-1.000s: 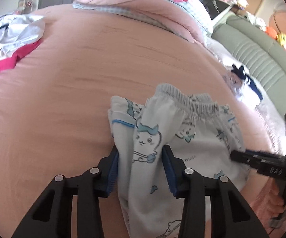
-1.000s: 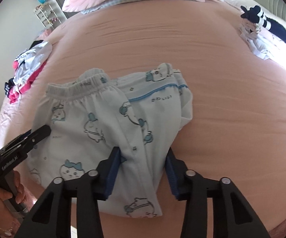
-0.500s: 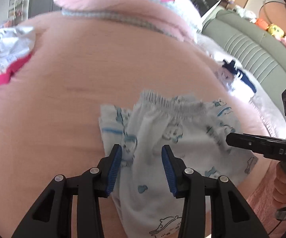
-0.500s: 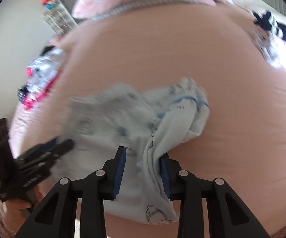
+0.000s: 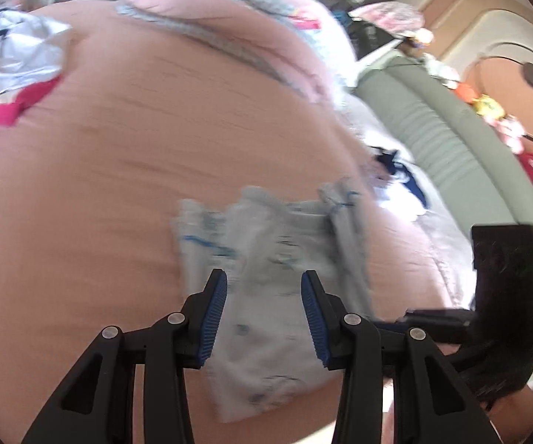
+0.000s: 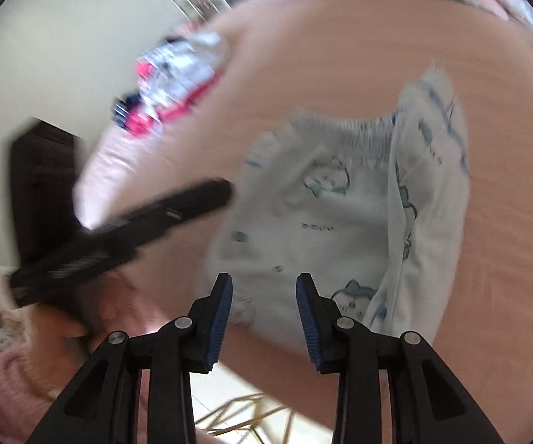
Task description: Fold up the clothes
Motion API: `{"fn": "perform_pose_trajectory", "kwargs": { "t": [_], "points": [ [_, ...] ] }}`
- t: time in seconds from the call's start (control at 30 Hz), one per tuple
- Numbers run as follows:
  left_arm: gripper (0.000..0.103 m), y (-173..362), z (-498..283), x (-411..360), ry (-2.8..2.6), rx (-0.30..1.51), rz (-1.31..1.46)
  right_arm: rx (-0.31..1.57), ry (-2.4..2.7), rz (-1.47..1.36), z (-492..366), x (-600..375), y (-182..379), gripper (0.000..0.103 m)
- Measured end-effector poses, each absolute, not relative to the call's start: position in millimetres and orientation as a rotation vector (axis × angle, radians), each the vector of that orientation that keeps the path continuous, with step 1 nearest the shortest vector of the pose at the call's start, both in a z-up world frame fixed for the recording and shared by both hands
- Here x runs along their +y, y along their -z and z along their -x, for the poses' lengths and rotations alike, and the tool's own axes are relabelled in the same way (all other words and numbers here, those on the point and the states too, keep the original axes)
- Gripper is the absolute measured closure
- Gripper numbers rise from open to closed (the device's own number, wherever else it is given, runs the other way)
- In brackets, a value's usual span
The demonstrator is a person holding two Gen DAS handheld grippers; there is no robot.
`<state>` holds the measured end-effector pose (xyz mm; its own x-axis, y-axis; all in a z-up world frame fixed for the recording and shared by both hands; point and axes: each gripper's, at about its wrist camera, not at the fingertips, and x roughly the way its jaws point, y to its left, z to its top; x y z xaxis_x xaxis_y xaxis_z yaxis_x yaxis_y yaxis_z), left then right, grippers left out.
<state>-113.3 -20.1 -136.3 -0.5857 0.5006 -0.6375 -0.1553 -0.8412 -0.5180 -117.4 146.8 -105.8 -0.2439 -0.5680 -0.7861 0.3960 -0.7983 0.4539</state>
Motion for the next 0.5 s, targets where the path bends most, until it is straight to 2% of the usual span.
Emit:
{"fn": "perform_pose_trajectory", "kwargs": {
  "t": [0.1,0.2,0.3,0.4,0.47,0.5],
  "points": [
    [0.065,129,109,1,-2.39,-0.515,1.136,-0.252,2.171,-1.322,108,173,80,0.06],
    [0.065,140,112,24,-2.335,-0.483,1.195,-0.351,2.365,-1.291,105,221,74,0.06],
    [0.065,152,113,39,-2.296,-0.428,1.266,-0.433,2.519,-1.429,125,262,97,0.06],
    [0.065,160,111,44,-2.287,-0.39,1.316,-0.626,2.365,-1.57,147,284,133,0.058],
    [0.065,159,110,40,-2.286,-0.399,1.312,-0.698,2.249,-1.635,151,285,152,0.051],
    [0.065,158,110,39,-2.288,-0.405,1.313,-0.681,2.232,-1.646,149,284,155,0.042]
  ]
}}
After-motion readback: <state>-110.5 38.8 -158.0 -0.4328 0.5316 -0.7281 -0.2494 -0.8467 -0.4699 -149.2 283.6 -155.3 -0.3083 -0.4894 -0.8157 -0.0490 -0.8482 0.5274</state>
